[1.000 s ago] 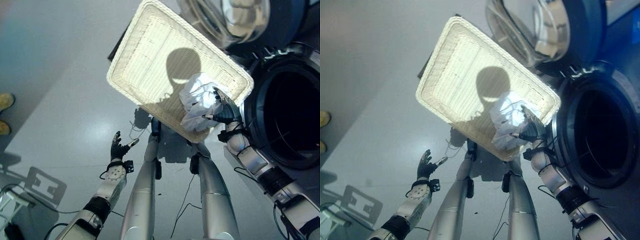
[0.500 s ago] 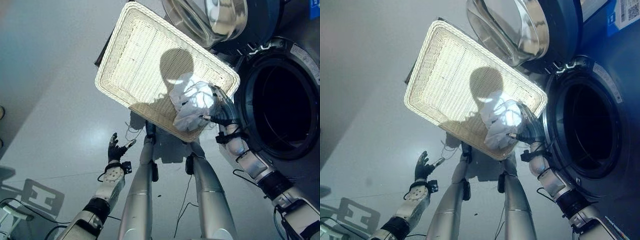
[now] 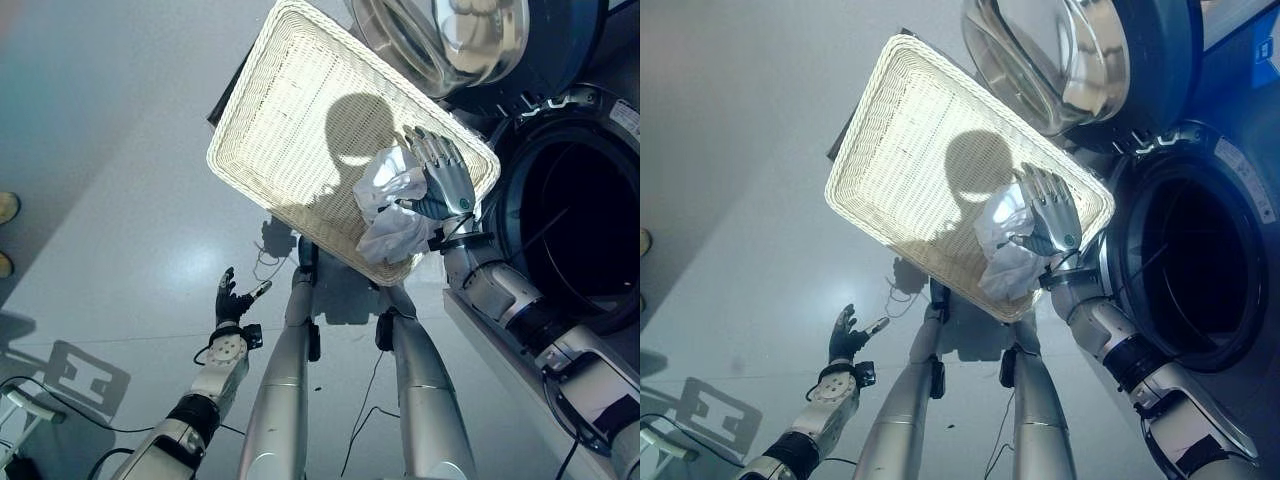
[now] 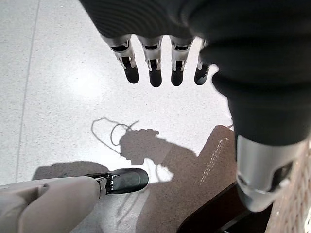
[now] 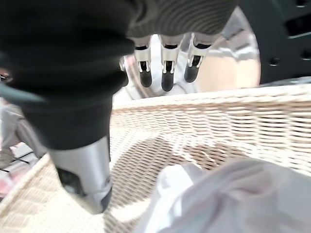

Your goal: Put the clothes into the washing machine.

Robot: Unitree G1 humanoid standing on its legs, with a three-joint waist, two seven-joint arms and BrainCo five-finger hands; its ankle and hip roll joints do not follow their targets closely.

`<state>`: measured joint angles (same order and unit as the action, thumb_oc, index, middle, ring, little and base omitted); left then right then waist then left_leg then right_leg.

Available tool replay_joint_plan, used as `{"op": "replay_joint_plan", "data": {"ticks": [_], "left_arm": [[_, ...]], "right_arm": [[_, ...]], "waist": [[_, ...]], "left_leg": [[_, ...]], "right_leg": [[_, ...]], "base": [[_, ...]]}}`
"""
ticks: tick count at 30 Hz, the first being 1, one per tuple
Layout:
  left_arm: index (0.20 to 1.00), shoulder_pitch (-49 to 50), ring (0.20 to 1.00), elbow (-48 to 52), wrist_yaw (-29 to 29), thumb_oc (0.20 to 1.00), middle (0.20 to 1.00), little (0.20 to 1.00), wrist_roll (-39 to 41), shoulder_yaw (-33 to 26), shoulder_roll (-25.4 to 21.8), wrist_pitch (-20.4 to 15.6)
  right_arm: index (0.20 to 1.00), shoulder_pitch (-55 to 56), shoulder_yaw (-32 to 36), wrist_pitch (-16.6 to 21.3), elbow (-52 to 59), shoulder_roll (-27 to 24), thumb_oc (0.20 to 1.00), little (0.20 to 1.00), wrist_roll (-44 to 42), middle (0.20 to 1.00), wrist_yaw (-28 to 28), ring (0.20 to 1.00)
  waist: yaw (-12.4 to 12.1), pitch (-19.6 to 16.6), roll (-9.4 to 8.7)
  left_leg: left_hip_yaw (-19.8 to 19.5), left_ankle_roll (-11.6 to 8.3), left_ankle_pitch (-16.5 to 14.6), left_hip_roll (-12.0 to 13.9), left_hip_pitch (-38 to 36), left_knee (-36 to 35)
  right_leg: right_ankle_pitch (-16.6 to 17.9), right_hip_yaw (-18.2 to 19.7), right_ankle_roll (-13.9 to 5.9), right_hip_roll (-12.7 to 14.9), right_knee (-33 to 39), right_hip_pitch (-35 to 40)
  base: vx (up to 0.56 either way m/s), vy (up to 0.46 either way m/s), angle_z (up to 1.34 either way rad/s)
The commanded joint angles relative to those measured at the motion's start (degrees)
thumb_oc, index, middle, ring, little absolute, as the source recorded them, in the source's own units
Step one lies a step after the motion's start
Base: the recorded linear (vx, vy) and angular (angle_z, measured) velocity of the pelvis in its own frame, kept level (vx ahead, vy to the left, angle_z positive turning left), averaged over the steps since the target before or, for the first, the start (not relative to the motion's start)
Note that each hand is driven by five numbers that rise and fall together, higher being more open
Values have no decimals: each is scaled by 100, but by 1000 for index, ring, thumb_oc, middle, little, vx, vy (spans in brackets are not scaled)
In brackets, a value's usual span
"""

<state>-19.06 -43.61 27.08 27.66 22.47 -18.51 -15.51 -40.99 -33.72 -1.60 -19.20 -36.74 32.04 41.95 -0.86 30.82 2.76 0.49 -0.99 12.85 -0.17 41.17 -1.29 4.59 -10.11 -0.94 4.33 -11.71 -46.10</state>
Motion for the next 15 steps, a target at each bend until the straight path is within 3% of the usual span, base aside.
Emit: {"op": "replay_joint_plan", "data": {"ticks": [1,5,7,9,15], "left_arm": [[1000,4,1000,-47,28,1000,1000,1000,-324,-13,8,-16],[1000,-52,1000,-80,-18,1000,1000,1000,-276,-10,-33,-15],[1000,-100,1000,-72,-22,1000,1000,1000,-290,-6,-64,36],[1000,-133,1000,-49,11,1000,1000,1000,-327,36,-113,71],[1000,-228,1000,-96,1,1000,1000,1000,-299,139,-170,67]], "right_arm": [[1000,141,-26,450,482,-186,1000,1000,154,1000,292,1000],[1000,73,-162,29,350,-230,1000,1000,187,1000,54,1000],[1000,30,-326,-630,11,-241,1000,1000,394,1000,-365,1000],[1000,7,-553,-1027,-308,-263,1000,1000,268,1000,-766,1000],[1000,-173,-909,-1284,-923,-153,1000,1000,-31,1000,-1235,1000]], "waist": [[-21,-102,31],[-25,-102,23],[-31,-102,10],[-44,-102,-9],[-98,-102,34]], "left_leg": [[175,-2,-485,-412,136,378],[178,-5,-478,-418,171,388],[169,-18,-476,-417,169,387],[167,-16,-462,-410,191,363],[174,-21,-416,-419,271,344]], "right_leg": [[264,8,-585,-87,329,104],[274,8,-591,-85,331,74],[285,9,-597,-82,339,72],[316,-19,-605,-63,366,54],[359,-84,-584,-38,402,-8]], "base": [[2,-2,8],[1,-1,5],[0,0,0],[10,-49,1],[3,-12,1]]}}
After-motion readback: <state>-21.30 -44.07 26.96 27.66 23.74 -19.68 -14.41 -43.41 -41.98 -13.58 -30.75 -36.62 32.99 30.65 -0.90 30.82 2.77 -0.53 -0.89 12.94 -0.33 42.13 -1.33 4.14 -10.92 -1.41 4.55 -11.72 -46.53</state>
